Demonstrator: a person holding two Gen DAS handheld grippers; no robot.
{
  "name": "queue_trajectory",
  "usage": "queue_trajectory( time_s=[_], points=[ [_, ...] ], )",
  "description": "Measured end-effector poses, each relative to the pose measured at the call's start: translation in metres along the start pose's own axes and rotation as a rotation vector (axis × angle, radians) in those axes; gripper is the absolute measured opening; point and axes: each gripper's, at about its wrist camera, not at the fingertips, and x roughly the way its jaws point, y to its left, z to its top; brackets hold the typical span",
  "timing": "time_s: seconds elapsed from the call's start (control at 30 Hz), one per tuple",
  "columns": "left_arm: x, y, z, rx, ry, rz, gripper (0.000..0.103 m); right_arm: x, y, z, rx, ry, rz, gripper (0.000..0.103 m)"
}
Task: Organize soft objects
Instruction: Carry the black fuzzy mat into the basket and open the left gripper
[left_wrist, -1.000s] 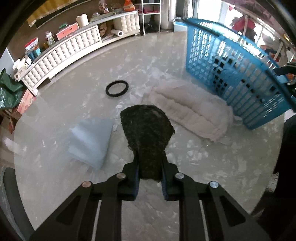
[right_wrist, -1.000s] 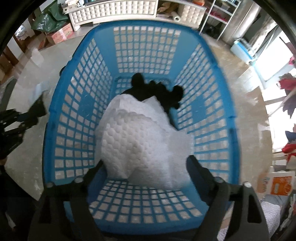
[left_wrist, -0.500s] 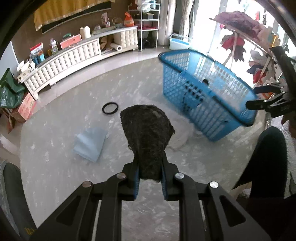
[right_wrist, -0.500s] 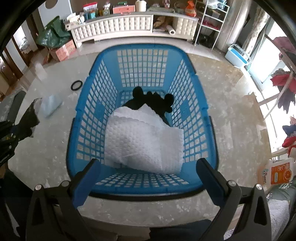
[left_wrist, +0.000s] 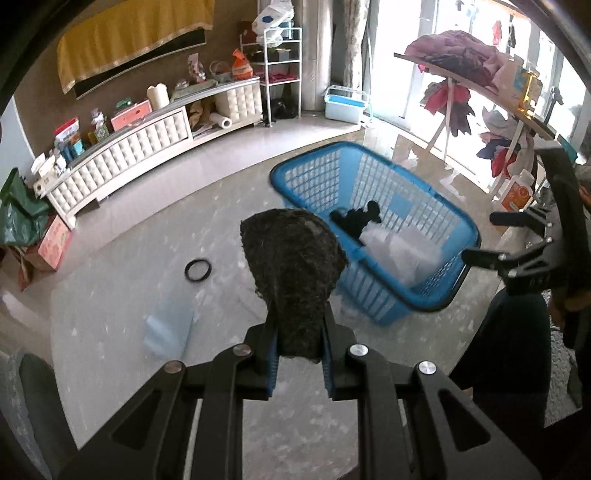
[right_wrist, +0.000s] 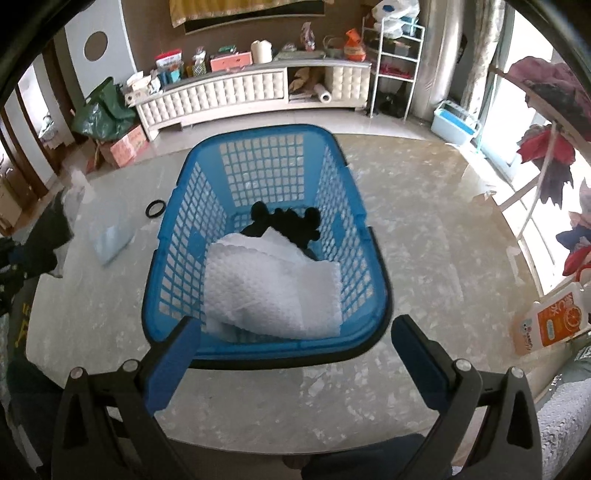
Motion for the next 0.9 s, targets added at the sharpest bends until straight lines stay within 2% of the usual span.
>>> queue_trajectory(
  time_s=[0.2, 0.5, 0.73, 0.9],
  points=[
    [0.013, -0.023, 0.026, 0.048, -0.007, -0.016, 0.017, 0.006, -0.015, -0.003, 0.035, -0.005, 0.002, 0.103],
    [0.057, -0.064, 0.062, 0.150, 0.022, -0.060, 0.017, 0.019, -0.034, -0.002, 0.072, -0.007, -0.005, 0.103],
    [0.095, -0.086, 0.073, 0.219, 0.058, -0.094, 0.017, 0.024, -0.041, -0.001, 0.090, -0.022, -0.012, 0.103],
    [0.123, -0.092, 0.080, 0.265, 0.083, -0.092, 0.017, 0.029, -0.044, -0.002, 0.098, -0.021, 0.007, 0.103]
  ],
)
